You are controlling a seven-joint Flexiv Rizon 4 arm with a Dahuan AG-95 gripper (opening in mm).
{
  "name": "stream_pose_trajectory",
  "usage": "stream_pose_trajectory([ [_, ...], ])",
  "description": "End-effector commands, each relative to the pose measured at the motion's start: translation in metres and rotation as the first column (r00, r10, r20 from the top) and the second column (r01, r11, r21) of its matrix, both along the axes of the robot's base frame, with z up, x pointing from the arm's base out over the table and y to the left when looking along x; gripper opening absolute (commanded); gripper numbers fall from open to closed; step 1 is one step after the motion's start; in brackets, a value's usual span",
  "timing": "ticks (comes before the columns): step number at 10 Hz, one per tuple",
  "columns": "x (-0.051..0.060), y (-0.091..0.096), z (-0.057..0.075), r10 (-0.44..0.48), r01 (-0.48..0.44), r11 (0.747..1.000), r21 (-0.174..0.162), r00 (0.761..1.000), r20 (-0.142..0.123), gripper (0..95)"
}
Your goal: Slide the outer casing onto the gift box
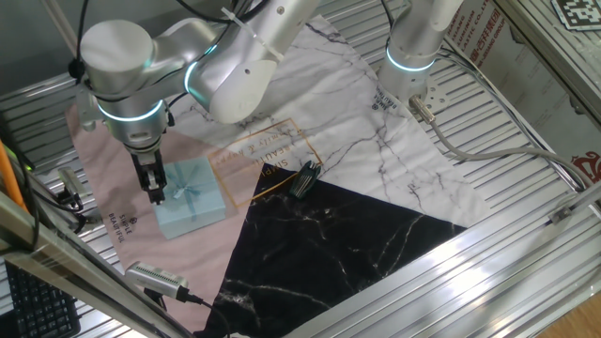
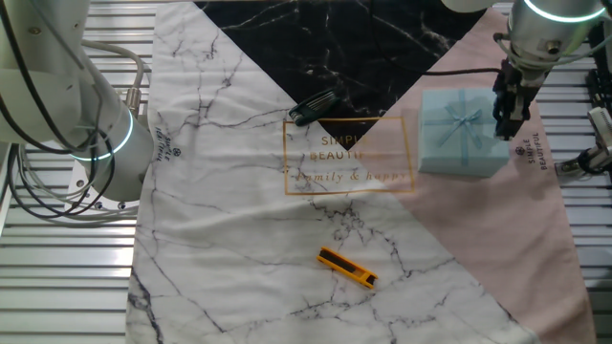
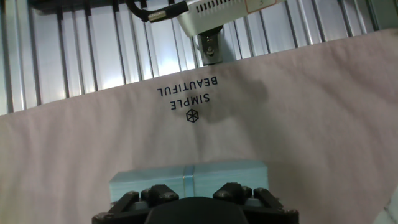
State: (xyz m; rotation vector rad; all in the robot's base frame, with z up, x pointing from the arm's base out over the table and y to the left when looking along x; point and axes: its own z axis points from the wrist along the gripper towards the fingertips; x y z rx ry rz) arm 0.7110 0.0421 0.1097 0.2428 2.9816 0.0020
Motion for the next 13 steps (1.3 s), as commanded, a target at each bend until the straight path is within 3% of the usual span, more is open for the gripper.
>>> stream_pose_trajectory([
  [1,0.0001,-0.0005,-0.0004,0.001,-0.001,1.0,0.001,1.0,0.001,57.0],
  [13,0.0036,-0.0004,-0.0059,0.012,-0.012,1.0,0.006,1.0,0.005,57.0],
])
